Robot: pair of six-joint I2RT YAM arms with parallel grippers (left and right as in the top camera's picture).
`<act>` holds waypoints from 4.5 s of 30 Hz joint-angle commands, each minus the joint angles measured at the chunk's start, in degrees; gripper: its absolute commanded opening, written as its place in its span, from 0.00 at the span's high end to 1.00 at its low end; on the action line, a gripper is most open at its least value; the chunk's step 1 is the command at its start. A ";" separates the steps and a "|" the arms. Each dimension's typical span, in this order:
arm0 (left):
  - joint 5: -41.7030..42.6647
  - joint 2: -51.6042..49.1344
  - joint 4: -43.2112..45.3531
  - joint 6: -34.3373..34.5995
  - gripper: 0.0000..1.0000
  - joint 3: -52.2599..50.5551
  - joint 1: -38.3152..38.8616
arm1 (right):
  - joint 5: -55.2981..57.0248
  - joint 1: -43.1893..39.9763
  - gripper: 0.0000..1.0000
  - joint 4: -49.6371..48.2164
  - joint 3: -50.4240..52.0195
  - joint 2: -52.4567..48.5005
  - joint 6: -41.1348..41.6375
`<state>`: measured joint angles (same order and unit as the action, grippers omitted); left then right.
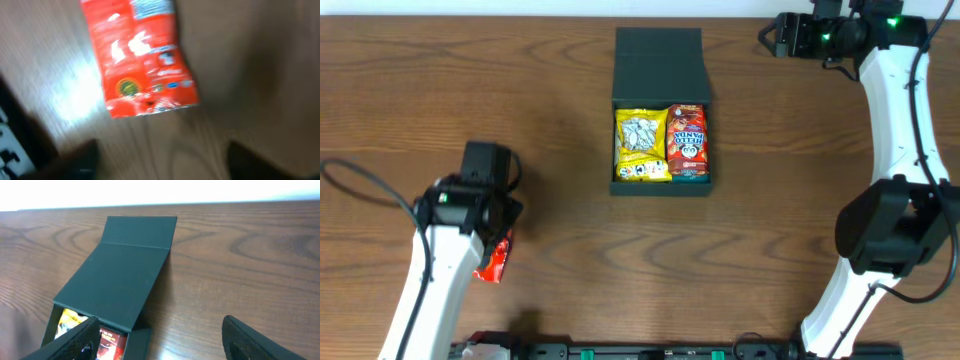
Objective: Pack container
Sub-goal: 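Lower the yellow bag into the black box and release, then grasp the red candy bag with the left gripper, then carry the red bag into the black box on top and release, then press the red bag down into the box with the right gripper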
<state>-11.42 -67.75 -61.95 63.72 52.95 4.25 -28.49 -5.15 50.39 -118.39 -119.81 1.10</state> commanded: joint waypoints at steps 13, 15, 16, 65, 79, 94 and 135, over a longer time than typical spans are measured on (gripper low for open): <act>6.73 -1.44 9.46 1.07 0.05 -10.49 -18.71 | -0.92 -0.46 0.22 1.55 -0.55 0.66 2.32; 6.78 -1.99 12.57 -2.23 0.05 -10.49 -20.24 | -1.16 -0.46 0.22 1.70 -0.55 0.66 2.32; 6.84 -2.47 13.66 -3.56 0.05 -10.49 -21.07 | -1.77 -0.46 0.22 1.70 -0.55 0.66 2.32; 13.51 -25.88 36.15 -25.88 0.94 22.67 12.83 | -1.97 -6.49 0.28 1.88 -0.55 0.66 5.73; 20.20 -46.82 19.45 -36.04 0.95 46.18 24.61 | -1.92 -11.10 0.27 6.23 -0.55 0.66 4.11; 19.87 -46.88 13.94 -36.76 0.05 46.38 25.00 | -1.92 -11.17 0.22 6.23 -0.55 0.66 4.00; 10.82 -37.35 10.36 -39.58 0.05 54.86 -4.76 | -5.49 25.59 0.99 18.73 0.00 -13.84 -0.72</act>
<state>-0.40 -105.56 -51.62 25.19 106.87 -0.32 -35.40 19.86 68.45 -118.34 -132.64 -0.32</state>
